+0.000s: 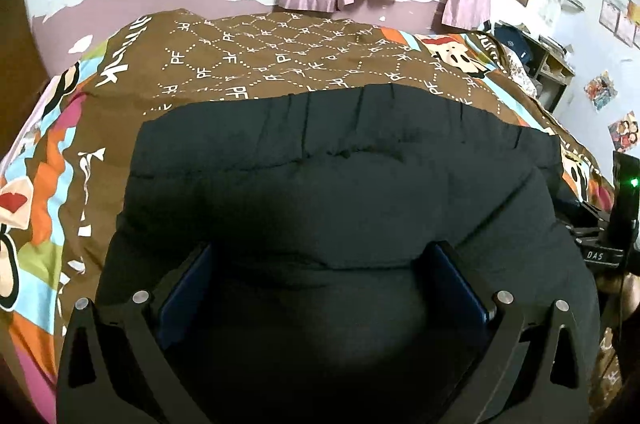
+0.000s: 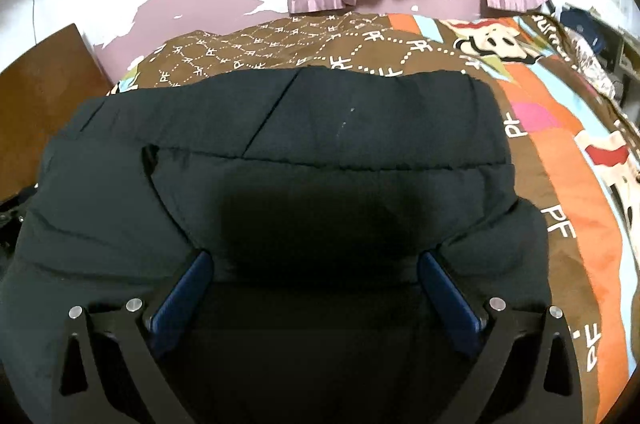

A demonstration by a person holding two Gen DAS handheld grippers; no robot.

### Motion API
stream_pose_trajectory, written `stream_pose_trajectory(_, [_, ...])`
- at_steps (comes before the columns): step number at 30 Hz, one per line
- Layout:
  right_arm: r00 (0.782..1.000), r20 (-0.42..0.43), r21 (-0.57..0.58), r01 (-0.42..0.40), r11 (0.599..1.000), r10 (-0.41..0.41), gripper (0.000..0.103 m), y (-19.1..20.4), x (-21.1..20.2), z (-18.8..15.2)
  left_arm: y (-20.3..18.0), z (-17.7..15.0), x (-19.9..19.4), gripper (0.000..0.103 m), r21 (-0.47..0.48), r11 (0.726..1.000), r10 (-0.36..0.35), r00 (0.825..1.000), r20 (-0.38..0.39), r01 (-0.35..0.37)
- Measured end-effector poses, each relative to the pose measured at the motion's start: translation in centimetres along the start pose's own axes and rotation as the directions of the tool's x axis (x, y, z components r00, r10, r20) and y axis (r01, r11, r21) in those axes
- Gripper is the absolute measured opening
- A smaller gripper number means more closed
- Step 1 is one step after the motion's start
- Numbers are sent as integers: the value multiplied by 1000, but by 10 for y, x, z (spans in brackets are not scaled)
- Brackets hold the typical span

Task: Fold large clothes

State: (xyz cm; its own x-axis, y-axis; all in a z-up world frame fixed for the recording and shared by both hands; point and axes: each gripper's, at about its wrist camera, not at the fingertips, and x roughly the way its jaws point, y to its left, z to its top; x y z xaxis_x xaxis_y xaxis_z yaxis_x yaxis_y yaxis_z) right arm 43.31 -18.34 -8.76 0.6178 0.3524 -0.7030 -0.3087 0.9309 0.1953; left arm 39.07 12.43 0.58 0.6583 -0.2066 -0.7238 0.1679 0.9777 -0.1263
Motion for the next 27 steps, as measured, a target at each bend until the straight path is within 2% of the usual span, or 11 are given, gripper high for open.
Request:
stream_pose_trajectory(6, [1000,25,7,-7,1000,7,103,0,0,-4,7,0,9,102,-26,999,-44,999,8,45])
stream_pose_trajectory(16, [1000,30,7,-6,1000,6,103,-1,-1,-4,11,-2,10,102,-35,997,-61,998,29,62])
stream_pose_trajectory(21, [997,59,-21,46,999,-44,103,8,-3,-7,12,-4,11,102,-38,997,-66,997,34,67])
stream_pose_trajectory(27, [988,107,-59,118,991,-111,103,20,-9,-13,13,-11,5,102,-46,995,-82,994,77,85])
